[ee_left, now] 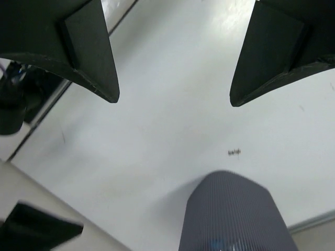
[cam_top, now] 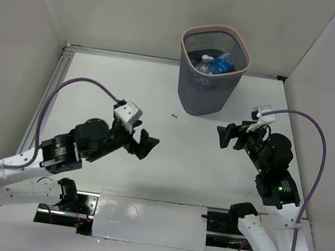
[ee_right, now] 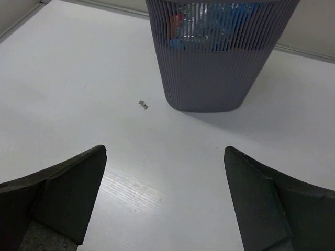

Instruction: Put the plastic bottles in the bin

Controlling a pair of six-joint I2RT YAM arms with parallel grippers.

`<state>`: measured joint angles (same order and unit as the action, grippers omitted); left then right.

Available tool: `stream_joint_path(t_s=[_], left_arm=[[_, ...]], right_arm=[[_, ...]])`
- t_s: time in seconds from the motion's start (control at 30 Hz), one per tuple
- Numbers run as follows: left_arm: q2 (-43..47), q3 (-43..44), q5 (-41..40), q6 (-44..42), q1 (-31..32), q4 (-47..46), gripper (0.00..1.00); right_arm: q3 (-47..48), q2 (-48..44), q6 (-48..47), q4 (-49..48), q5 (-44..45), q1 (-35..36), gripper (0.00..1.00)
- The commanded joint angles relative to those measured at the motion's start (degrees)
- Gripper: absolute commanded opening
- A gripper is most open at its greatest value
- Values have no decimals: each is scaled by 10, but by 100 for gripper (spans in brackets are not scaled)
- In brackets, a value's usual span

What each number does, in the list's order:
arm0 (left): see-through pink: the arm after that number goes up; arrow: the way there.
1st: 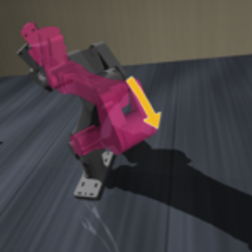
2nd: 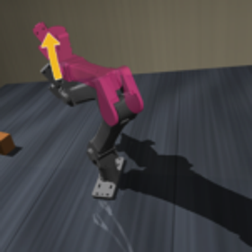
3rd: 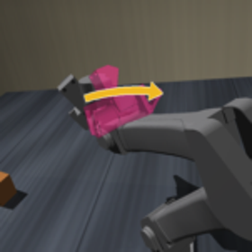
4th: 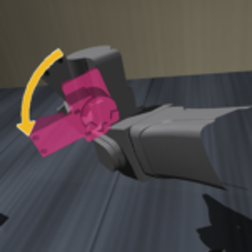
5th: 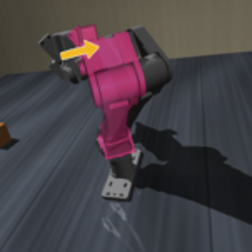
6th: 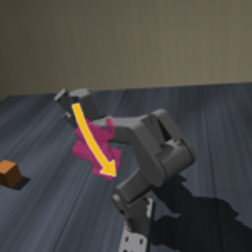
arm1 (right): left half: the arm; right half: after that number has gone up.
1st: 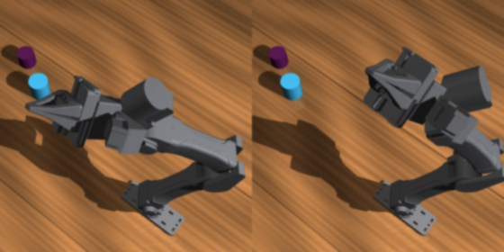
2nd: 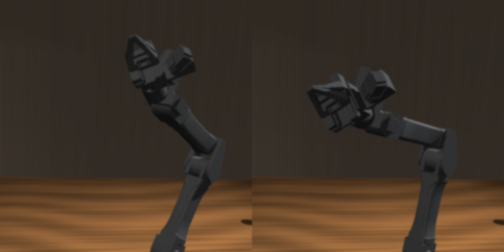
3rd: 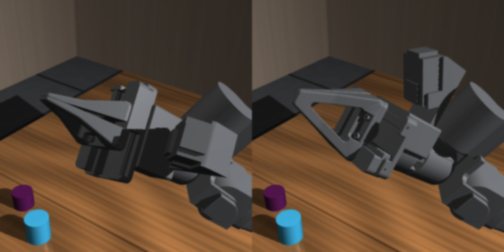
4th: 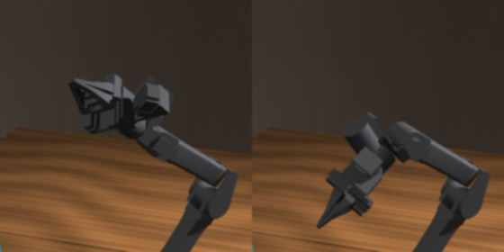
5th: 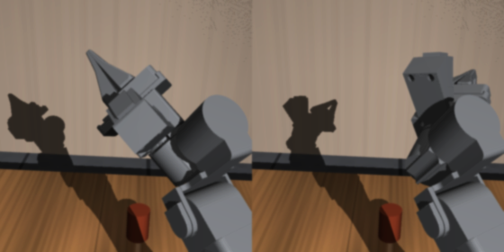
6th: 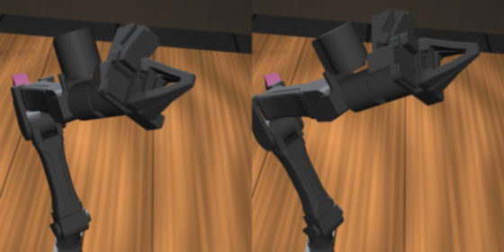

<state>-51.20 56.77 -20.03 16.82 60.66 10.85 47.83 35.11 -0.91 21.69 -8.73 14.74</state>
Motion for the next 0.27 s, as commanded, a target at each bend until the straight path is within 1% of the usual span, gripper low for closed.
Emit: stream_joint_path(t_s=[0.0, 0.07, 0.23], left_arm=[[93, -61, 31, 11, 3, 1, 99], [142, -84, 53, 2, 3, 1, 99], [172, -106, 64, -20, 9, 16, 99]], right_arm=[[-13, -16, 9, -24, 17, -2, 100], [-20, -23, 4, -24, 23, -2, 100], [-31, -23, -1, -31, 38, 4, 100]])
